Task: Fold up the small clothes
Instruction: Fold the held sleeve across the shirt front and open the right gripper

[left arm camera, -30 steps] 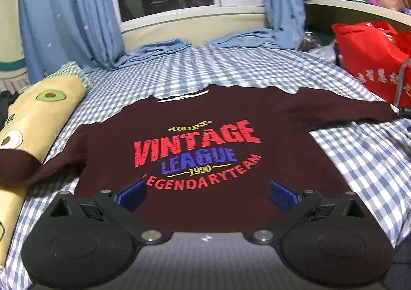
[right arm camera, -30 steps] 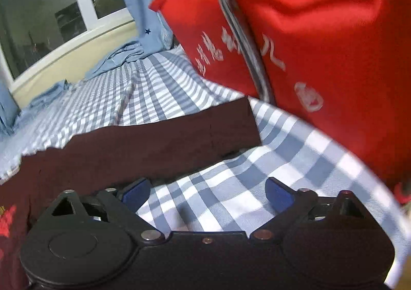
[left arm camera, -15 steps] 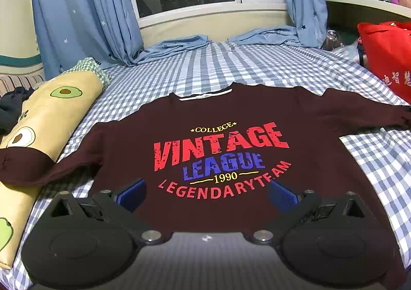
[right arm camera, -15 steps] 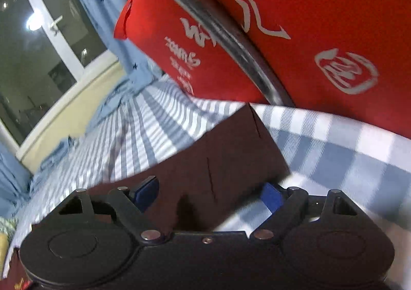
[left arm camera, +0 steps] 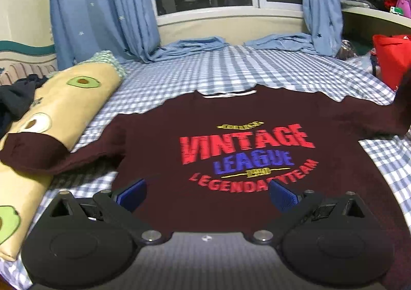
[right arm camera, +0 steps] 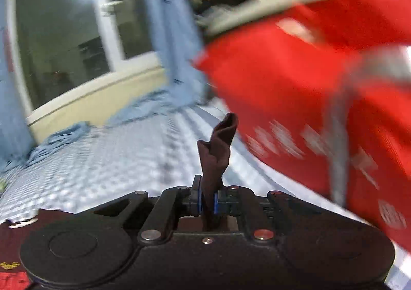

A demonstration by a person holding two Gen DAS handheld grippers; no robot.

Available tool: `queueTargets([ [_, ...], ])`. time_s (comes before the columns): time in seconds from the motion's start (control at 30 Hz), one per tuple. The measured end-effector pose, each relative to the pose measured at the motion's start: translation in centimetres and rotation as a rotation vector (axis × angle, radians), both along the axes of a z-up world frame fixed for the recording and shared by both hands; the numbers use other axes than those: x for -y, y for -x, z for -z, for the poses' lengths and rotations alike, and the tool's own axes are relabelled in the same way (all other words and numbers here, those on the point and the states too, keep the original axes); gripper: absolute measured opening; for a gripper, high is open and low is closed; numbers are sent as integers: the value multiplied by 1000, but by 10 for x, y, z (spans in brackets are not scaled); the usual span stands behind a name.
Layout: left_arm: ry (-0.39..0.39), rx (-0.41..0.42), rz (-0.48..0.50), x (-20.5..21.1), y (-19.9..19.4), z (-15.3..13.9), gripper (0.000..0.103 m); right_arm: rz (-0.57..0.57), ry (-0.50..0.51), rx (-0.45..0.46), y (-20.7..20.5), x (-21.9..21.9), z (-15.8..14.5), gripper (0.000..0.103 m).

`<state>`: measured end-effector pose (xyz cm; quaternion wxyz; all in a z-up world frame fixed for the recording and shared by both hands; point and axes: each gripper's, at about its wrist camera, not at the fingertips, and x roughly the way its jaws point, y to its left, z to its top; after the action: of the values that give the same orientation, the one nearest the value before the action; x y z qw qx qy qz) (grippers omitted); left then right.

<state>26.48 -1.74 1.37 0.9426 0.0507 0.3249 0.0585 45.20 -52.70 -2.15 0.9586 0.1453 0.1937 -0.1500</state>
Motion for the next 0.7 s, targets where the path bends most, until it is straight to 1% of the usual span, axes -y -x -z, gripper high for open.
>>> queueTargets([
  [0.1,-4,28,-17,-23,14,-6,102,-97,99,12,-24,-77,-48,8],
  [0.17,13,43,-22,-42,23,-11,102,-169,166,19,-39,-134,-69,8],
  [0.23,20,65,-40,-60,34,-17,102,-238,216,26,-56,-190,-82,8],
  [0.3,11,84,-66,-79,44,-22,102,-303,252,21,-71,-247,-86,8],
  [0.4,-5,100,-112,-105,56,-26,102,-408,278,-14,-99,-332,-68,8],
  [0.43,-6,101,-129,-113,59,-27,102,-448,301,-36,-109,-363,-55,8],
  [0.5,-2,97,-159,-127,65,-27,102,-499,337,-92,-126,-407,-26,8],
  [0.53,1,97,-172,-133,69,-28,102,-525,353,-145,-136,-429,-5,8],
  [0.63,0,106,-205,-147,81,-30,102,-577,407,-256,-154,-477,44,8],
  [0.7,2,107,-226,-156,86,-31,102,-604,431,-291,-153,-494,64,8],
])
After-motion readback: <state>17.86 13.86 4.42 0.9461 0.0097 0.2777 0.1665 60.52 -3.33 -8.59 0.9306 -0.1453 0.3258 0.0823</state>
